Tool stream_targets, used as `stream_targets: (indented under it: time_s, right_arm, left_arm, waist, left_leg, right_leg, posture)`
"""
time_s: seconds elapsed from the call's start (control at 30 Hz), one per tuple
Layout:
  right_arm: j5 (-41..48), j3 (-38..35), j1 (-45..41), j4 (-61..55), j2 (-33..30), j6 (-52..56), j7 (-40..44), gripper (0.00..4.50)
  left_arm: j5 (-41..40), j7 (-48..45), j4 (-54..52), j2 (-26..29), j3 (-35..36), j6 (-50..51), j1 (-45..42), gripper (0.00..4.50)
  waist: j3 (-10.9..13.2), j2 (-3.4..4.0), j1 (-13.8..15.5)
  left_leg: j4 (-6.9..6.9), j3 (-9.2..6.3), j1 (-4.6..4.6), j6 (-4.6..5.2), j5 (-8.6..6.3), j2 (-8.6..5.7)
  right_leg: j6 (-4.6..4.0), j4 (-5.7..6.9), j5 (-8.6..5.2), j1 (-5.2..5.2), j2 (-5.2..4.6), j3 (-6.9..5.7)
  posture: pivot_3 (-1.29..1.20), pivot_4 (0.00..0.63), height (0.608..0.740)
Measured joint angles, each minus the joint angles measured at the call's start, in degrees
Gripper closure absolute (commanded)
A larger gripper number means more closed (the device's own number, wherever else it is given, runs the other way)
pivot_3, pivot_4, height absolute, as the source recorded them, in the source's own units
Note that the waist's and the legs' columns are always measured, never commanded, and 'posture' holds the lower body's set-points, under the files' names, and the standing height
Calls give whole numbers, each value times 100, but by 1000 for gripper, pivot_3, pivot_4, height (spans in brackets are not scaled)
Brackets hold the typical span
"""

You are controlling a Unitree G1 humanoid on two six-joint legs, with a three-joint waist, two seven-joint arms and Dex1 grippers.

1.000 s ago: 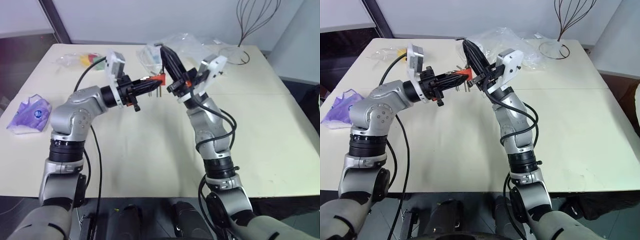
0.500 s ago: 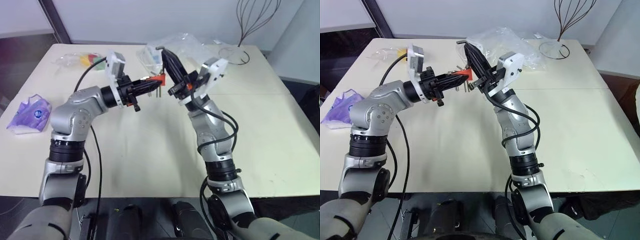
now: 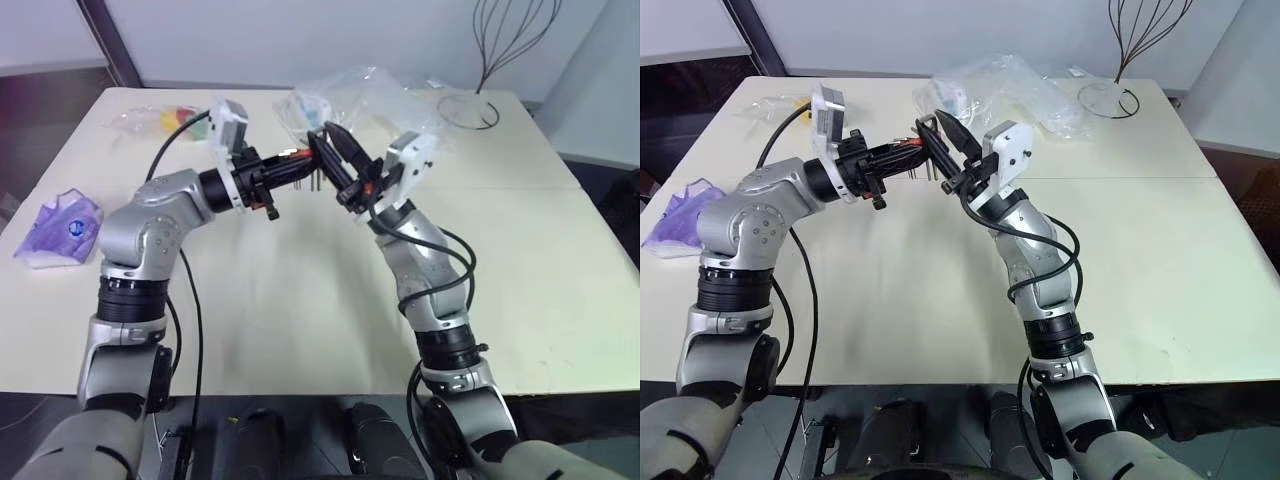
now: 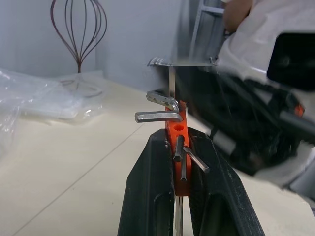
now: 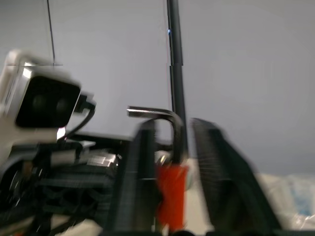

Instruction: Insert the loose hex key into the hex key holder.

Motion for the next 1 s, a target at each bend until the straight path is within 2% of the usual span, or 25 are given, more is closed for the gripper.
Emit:
stream_targets:
  time_s: [0.1,0.13,0.3,0.57,0.87,1.0]
  right_arm:
    - [1,-4,123,-124,-75,46,6,133]
    - [8,-4,227,-208,-124,85,14,54]
    - [126,-115,848,-816,-505,336,52,54]
    - [343,-729,1829,-1672,-1119,746,-179,54]
    - [192,-930,2664,-2179,-1328,805,-499,54]
    - [36,-834,2862,-2331,-1323,805,-635,54]
  left_arm:
    - [-1,-3,-1,-4,0,-1,-4,4500]
    - [-2,0,-2,-9,0,0,-4,4500]
    - [-27,62,-12,-59,4,24,12,4500]
    - [-203,247,119,-649,-37,443,452,4500]
    - [-161,290,1681,-1453,-198,812,542,4500]
    - [-145,267,2141,-1585,-223,1045,542,4500]
  waist:
    - [0,0,6]
    - [0,0,7]
    - [0,0,9]
    - [0,-1,14]
    - [0,-1,16]
    - [0,-1,0]
  left_leg:
    - [0,-1,-1,0,0,0]
    - [0,-1,-1,0,0,0]
    - [0,-1,-3,0,0,-1]
    - [2,-1,-1,1,0,-2]
    - [1,-4,-1,1,0,-5]
    - [0,-5,0,1,0,-4]
  right_leg:
    - [0,-2,0,1,0,-1]
    - [0,-3,0,1,0,-1]
    - [0,-8,0,3,0,0]
    - [0,-18,0,12,4,1]
    - [0,-27,-1,17,10,1]
    - [0,-27,-1,17,13,2]
  posture:
    - [0,150,740]
    - [0,150,740]
    - [0,150,740]
    - [0,150,740]
    - [0,150,740]
    - [0,150,740]
